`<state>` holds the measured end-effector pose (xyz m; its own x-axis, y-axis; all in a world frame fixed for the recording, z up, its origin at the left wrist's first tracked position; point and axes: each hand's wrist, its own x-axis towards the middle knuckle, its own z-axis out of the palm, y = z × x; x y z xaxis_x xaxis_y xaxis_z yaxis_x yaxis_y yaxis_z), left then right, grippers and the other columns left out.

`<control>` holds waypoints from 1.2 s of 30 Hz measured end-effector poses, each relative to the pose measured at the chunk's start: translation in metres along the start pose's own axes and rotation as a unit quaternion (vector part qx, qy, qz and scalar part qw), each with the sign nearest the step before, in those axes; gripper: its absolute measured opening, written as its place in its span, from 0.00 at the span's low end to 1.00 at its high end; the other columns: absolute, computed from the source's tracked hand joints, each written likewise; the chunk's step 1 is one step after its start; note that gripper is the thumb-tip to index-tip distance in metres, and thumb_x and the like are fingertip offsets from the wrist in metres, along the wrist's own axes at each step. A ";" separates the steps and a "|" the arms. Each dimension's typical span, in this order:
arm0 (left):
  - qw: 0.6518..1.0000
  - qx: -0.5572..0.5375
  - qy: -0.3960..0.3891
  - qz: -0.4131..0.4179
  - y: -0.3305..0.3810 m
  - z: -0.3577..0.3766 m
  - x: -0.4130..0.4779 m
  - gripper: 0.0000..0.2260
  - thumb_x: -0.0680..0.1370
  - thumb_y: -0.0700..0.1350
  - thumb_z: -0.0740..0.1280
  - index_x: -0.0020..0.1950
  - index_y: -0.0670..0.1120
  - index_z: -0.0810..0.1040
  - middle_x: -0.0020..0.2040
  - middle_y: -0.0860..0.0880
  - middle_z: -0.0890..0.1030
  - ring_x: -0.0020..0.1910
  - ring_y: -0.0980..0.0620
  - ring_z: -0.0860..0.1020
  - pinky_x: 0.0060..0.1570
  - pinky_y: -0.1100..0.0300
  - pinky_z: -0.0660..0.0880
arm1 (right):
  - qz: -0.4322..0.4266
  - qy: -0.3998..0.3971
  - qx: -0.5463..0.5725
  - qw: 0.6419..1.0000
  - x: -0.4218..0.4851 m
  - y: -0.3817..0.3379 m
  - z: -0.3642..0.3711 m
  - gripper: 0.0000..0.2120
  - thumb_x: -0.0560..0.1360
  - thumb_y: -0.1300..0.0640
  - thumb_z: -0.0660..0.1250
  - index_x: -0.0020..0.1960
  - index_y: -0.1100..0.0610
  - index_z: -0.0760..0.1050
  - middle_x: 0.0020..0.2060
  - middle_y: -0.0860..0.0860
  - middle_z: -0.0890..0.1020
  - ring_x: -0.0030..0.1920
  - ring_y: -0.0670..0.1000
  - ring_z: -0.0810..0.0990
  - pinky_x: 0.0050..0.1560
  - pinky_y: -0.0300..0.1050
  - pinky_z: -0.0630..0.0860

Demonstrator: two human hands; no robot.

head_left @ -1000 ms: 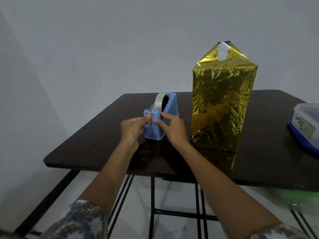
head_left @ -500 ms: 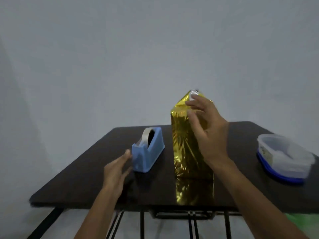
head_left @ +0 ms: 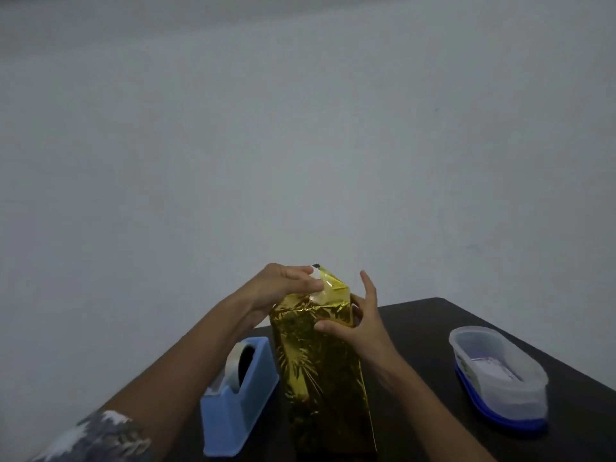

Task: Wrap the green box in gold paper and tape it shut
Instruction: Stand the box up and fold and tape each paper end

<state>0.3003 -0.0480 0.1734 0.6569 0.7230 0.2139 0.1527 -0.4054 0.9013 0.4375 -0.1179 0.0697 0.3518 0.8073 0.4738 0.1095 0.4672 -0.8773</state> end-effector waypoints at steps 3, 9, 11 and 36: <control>1.000 0.009 0.006 -0.009 0.001 0.005 0.003 0.12 0.70 0.41 0.74 0.51 0.38 0.83 0.62 0.53 0.77 0.49 0.58 0.78 0.37 0.69 0.76 | -0.006 0.008 0.003 1.000 0.000 0.003 -0.001 0.57 0.56 0.49 0.79 0.72 0.35 0.44 0.72 0.52 0.65 0.71 0.54 0.63 0.69 0.55 0.65; 0.999 0.004 0.042 -0.034 0.002 0.009 0.004 0.13 0.70 0.42 0.74 0.52 0.38 0.83 0.61 0.50 0.80 0.47 0.55 0.79 0.35 0.67 0.76 | -0.015 0.026 -0.004 1.000 0.000 0.005 0.001 0.57 0.55 0.49 0.78 0.74 0.39 0.46 0.71 0.51 0.66 0.70 0.51 0.65 0.65 0.48 0.66; 0.997 0.008 0.054 -0.046 0.004 0.010 0.004 0.14 0.70 0.42 0.74 0.53 0.38 0.82 0.60 0.50 0.79 0.46 0.56 0.78 0.29 0.70 0.74 | -0.017 0.027 -0.006 0.999 0.000 0.006 0.001 0.57 0.55 0.48 0.78 0.73 0.38 0.46 0.71 0.51 0.66 0.69 0.51 0.65 0.66 0.49 0.65; 0.994 0.043 0.100 -0.026 -0.005 0.025 0.004 0.02 0.71 0.42 0.74 0.41 0.44 0.84 0.40 0.48 0.83 0.38 0.52 0.80 0.31 0.64 0.75 | -0.052 0.034 -0.029 0.998 0.004 0.011 0.000 0.52 0.55 0.46 0.78 0.68 0.30 0.49 0.70 0.53 0.68 0.70 0.52 0.65 0.65 0.47 0.65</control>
<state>0.3208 -0.0569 0.1602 0.4885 0.8372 0.2460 0.2512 -0.4049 0.8792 0.4402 -0.1094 0.0620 0.3984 0.7278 0.5583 0.2012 0.5245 -0.8273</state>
